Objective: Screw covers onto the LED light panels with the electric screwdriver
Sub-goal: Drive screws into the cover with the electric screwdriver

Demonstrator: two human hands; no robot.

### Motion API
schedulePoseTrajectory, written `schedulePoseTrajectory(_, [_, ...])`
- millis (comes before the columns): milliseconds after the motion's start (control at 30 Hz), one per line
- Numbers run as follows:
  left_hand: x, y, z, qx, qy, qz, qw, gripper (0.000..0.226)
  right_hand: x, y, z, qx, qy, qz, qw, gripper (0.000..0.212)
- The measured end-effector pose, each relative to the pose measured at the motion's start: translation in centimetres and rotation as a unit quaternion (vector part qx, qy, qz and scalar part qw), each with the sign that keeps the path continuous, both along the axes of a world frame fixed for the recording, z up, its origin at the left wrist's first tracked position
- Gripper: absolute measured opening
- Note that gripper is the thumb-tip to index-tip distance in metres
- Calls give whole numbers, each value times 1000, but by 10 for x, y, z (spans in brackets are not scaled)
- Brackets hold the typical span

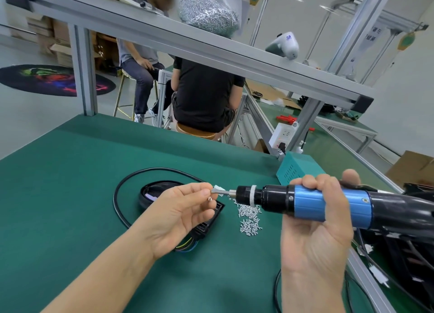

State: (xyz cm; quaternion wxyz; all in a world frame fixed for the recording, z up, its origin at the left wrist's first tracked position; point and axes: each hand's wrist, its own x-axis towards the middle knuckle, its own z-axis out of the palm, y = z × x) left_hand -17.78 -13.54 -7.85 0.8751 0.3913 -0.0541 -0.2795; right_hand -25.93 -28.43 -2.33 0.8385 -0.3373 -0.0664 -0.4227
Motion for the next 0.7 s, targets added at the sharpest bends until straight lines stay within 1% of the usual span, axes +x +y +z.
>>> schedulePoseTrajectory(133, [2,-10,4,-37,86,-3,996,13,5,1,-2,-7,8,-15,1000,33])
schedulePoseTrajectory(233, [4,-19,6,-67,175,4,982,5,7,0,-4,-5,18,-36,999,34])
schedulePoseTrajectory(267, [5,-22,7,-74,190,7,979,9,7,-1,-5,-2,20,-37,999,33])
schedulePoseTrajectory(333, [9,-24,8,-74,199,22,977,25,5,-5,-7,2,21,-34,999,33])
schedulePoseTrajectory(400, [12,-27,8,-41,168,50,984,45,2,-9,-8,5,21,-37,999,32])
schedulePoseTrajectory(467, [15,-29,8,27,105,54,993,51,1,-12,-7,9,20,-41,999,32])
schedulePoseTrajectory(567, [20,-34,9,125,49,33,990,40,-2,-18,-8,10,17,-42,999,32])
schedulePoseTrajectory(700, [26,-41,12,195,18,-2,981,21,-6,-27,-10,23,12,-38,999,32])
